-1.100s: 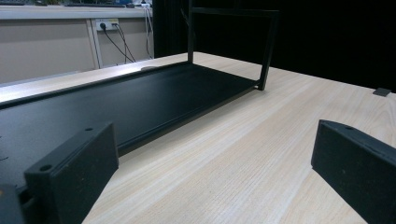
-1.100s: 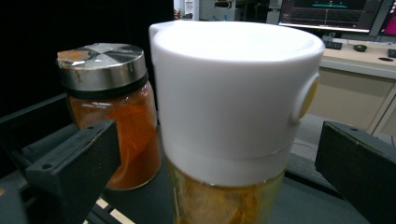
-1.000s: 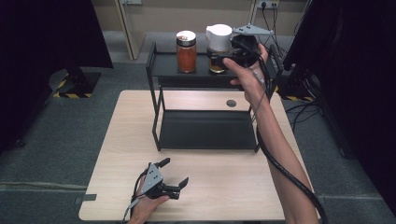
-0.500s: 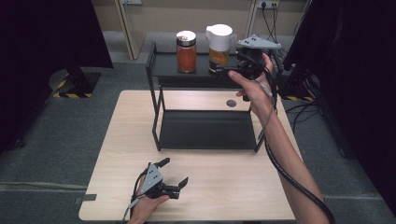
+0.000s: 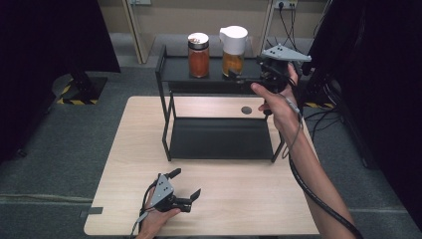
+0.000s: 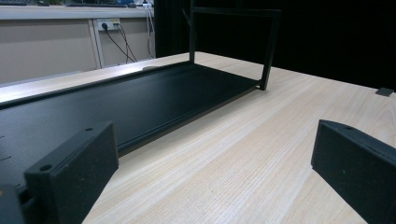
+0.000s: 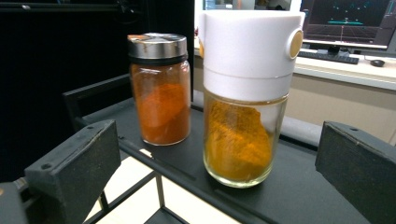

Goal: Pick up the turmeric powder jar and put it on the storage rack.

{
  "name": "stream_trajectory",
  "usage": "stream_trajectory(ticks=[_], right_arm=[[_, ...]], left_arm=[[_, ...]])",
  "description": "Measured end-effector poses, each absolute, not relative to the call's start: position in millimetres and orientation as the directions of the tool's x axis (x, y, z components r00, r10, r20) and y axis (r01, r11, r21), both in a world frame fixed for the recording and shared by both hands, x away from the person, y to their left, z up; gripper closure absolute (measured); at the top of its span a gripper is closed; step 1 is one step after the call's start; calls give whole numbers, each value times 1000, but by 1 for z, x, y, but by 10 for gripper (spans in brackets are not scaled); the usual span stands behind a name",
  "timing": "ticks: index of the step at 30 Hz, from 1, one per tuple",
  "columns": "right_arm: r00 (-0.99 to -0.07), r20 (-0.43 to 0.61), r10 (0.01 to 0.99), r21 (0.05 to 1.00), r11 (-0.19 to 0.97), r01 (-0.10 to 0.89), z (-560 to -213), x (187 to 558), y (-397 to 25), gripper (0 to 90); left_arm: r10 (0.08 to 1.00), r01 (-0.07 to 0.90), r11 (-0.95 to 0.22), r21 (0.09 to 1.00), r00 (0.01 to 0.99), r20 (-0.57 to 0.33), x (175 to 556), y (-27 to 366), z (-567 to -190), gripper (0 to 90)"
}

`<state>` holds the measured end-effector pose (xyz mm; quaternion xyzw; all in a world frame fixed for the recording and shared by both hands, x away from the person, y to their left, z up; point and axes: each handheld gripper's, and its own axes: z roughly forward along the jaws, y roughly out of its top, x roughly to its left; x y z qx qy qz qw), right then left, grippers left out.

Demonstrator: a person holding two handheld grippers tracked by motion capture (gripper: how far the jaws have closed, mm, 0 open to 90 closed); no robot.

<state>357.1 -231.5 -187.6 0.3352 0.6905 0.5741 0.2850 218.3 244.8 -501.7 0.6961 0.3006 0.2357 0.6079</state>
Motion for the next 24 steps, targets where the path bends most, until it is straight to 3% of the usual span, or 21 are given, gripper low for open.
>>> stream_trajectory(ticks=[24], right_arm=[[-695, 16, 719, 994, 62, 88, -248, 323, -251, 4]], left_arm=[[708, 133, -78, 988, 705, -39, 218, 245, -502, 3]])
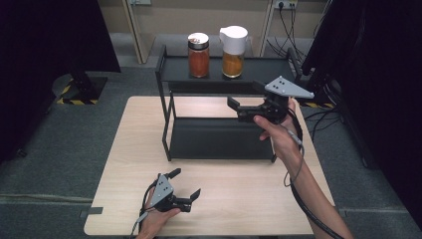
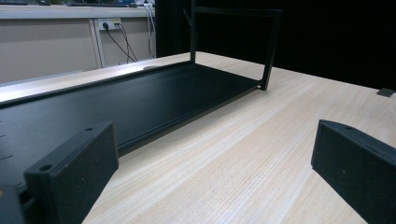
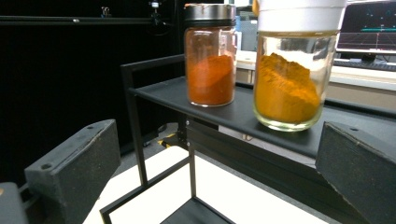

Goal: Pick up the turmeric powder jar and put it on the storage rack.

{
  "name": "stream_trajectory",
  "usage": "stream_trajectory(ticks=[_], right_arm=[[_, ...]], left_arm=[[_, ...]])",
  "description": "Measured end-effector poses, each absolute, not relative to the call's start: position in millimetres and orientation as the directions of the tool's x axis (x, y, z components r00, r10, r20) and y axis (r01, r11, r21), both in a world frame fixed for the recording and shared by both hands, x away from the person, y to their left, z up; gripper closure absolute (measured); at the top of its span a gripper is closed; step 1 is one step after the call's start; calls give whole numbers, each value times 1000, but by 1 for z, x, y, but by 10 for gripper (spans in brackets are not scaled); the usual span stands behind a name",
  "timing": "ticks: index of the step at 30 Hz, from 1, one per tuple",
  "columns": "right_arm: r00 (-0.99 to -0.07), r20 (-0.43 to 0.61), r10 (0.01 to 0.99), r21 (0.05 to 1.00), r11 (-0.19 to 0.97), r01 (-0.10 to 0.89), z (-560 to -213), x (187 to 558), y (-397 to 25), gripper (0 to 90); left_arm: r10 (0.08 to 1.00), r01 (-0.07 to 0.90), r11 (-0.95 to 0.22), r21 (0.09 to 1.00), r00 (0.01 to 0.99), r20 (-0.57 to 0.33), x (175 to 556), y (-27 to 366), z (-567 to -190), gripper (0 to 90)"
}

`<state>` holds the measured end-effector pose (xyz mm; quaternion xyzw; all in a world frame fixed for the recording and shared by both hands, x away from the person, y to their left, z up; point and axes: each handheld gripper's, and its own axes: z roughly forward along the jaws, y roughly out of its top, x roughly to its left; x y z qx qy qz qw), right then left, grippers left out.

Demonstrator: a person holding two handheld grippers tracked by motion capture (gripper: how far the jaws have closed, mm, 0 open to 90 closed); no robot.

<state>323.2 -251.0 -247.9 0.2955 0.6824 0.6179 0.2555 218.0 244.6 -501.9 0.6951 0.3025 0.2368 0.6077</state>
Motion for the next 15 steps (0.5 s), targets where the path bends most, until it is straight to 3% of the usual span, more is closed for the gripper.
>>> stream_trajectory(ticks=[15], right_arm=[[-712, -9, 702, 995, 76, 63, -290, 306, -255, 4]], left_arm=[[710, 129, -79, 988, 703, -35, 217, 245, -502, 3]])
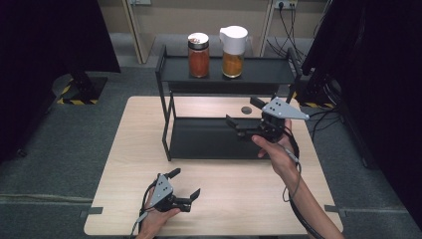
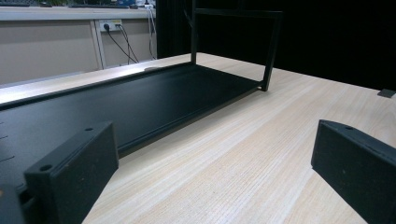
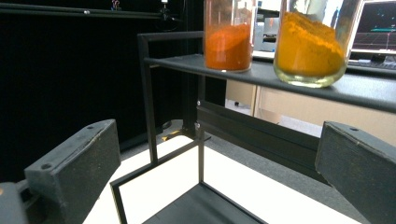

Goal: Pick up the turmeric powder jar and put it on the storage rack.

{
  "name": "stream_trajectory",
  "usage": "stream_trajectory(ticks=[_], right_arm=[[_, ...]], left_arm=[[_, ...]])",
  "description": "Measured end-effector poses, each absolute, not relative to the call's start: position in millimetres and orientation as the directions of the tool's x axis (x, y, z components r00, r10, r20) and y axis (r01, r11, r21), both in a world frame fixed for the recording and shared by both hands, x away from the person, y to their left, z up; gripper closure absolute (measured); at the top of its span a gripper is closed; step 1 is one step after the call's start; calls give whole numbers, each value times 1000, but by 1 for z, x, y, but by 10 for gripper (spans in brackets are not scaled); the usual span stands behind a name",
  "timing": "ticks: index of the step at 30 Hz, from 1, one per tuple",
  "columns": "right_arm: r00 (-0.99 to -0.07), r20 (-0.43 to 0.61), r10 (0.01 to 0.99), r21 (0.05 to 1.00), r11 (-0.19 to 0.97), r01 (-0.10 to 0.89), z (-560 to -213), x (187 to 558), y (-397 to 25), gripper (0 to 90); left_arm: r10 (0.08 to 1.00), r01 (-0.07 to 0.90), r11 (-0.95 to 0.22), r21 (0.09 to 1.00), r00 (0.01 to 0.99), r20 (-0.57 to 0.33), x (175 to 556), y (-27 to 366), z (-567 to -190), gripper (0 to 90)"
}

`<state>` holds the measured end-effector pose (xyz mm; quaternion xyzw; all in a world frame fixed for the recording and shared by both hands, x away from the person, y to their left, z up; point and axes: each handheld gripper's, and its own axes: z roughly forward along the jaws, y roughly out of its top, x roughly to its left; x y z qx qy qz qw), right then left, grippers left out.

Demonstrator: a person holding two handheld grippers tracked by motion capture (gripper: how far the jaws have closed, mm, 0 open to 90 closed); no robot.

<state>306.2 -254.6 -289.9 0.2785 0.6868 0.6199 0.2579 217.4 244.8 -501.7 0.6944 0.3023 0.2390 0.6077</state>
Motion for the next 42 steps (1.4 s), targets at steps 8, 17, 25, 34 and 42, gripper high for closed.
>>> stream_trajectory(ticks=[8, 17, 25, 34, 42], right_arm=[[-711, -24, 703, 996, 77, 43, -303, 298, -256, 4], [-724, -26, 689, 995, 85, 45, -320, 289, -258, 4], [-722, -36, 691, 994, 100, 46, -335, 282, -258, 4], [-725, -20, 688, 993, 97, 64, -349, 277, -263, 4], [-722, -12, 692, 993, 94, 74, -363, 272, -264, 4]], left_arm=[[712, 129, -78, 989, 701, -35, 217, 245, -502, 3], [713, 128, -77, 989, 701, -35, 217, 245, -502, 3], [715, 129, -75, 989, 698, -37, 217, 245, -502, 3], [717, 129, -73, 989, 696, -38, 217, 246, -502, 3], [718, 129, -71, 989, 695, -39, 217, 246, -502, 3]])
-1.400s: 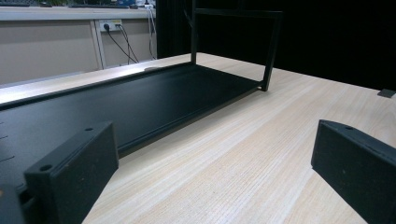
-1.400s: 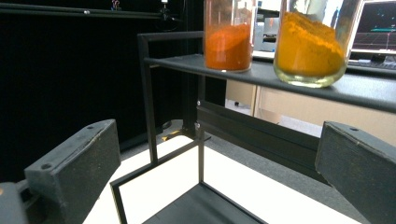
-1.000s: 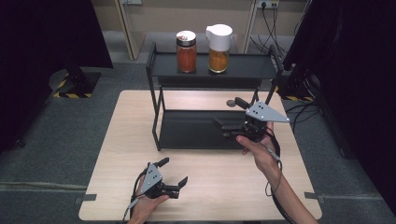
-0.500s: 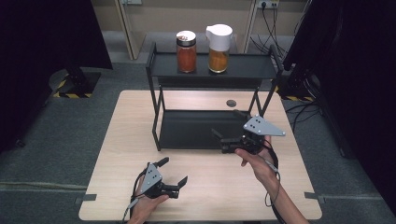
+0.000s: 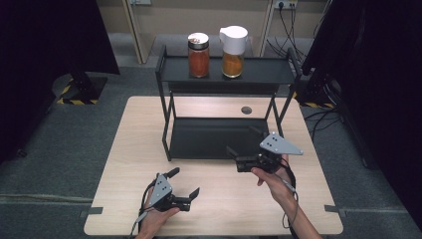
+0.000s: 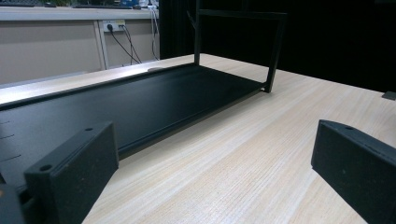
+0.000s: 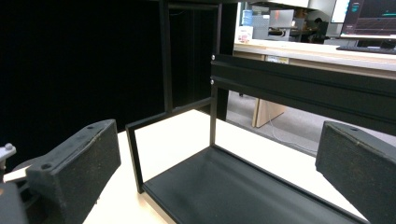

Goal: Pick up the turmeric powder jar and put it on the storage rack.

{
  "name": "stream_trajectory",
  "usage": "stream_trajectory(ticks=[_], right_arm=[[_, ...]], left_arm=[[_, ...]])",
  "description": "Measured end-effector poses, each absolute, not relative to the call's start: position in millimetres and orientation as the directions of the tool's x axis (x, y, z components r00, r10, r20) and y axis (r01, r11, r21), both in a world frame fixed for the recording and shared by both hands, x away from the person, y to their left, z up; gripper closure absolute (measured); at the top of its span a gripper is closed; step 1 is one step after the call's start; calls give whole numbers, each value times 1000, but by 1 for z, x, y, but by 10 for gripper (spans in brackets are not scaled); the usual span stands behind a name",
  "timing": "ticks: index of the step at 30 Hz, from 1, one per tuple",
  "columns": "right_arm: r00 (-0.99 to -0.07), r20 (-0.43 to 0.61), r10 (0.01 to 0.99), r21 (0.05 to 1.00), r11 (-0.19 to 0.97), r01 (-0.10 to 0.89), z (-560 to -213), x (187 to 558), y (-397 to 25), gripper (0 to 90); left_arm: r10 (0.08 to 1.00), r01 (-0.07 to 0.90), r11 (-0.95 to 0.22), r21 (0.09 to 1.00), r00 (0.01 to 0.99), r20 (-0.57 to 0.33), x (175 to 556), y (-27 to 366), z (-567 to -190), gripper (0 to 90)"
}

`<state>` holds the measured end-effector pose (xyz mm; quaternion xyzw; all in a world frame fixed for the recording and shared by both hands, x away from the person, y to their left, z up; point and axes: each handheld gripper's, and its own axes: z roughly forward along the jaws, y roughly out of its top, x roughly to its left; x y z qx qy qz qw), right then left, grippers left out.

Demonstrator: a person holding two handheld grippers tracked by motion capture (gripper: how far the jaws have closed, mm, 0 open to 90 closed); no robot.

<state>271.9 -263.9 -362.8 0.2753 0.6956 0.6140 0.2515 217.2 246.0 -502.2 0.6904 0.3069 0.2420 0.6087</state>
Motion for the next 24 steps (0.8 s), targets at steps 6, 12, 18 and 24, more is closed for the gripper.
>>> stream_trajectory(ticks=[6, 12, 18, 24], right_arm=[[-721, -7, 693, 993, 91, 77, -374, 268, -265, 4], [-716, -6, 698, 992, 92, 81, -387, 263, -265, 4], [-715, -9, 699, 991, 103, 88, -398, 260, -264, 4], [-712, -1, 702, 989, 104, 102, -409, 257, -266, 4]], left_arm=[[719, 129, -69, 989, 693, -40, 217, 246, -502, 3], [720, 127, -68, 990, 693, -40, 217, 247, -502, 3], [720, 127, -68, 990, 693, -39, 217, 247, -502, 3], [722, 126, -68, 990, 690, -38, 217, 247, -502, 3]])
